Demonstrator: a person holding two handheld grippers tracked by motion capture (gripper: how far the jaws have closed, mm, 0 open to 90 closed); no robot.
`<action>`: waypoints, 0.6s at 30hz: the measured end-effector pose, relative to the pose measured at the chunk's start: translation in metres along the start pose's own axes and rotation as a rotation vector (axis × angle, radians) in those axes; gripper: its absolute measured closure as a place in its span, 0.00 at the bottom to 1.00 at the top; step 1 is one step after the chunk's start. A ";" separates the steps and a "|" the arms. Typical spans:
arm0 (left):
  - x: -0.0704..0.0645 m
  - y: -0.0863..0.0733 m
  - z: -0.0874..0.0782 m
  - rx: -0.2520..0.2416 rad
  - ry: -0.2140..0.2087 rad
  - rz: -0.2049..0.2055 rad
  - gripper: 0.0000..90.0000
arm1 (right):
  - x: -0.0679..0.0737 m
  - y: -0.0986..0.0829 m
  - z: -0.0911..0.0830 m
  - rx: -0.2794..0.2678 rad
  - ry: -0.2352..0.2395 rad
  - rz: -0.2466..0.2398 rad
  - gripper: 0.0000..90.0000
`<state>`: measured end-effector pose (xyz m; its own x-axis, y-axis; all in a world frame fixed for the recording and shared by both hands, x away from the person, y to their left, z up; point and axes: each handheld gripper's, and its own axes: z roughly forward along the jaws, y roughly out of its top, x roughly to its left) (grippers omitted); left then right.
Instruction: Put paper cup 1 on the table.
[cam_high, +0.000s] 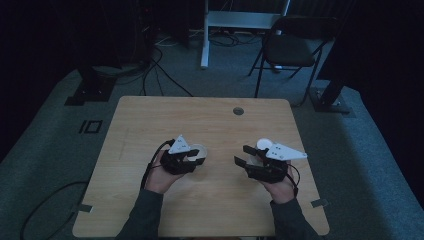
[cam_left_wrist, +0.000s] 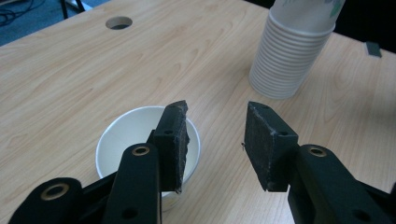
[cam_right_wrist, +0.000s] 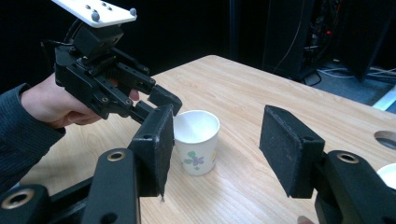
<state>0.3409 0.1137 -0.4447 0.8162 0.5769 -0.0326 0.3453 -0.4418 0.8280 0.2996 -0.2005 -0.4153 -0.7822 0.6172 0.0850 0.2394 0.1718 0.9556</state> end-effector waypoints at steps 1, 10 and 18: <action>0.000 0.000 0.000 -0.008 -0.008 -0.005 0.66 | 0.000 0.001 -0.001 0.005 -0.004 -0.007 0.49; -0.004 0.002 -0.001 -0.060 -0.039 -0.018 0.66 | 0.000 0.014 -0.012 0.003 -0.048 -0.036 0.45; -0.007 0.002 -0.001 -0.078 -0.062 -0.025 0.65 | -0.003 0.018 -0.018 0.034 -0.059 -0.041 0.42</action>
<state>0.3359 0.1091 -0.4423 0.8357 0.5424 -0.0858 0.3304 -0.3718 0.8675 0.2956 -0.2131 -0.3930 -0.7566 0.6533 0.0280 0.2281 0.2235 0.9476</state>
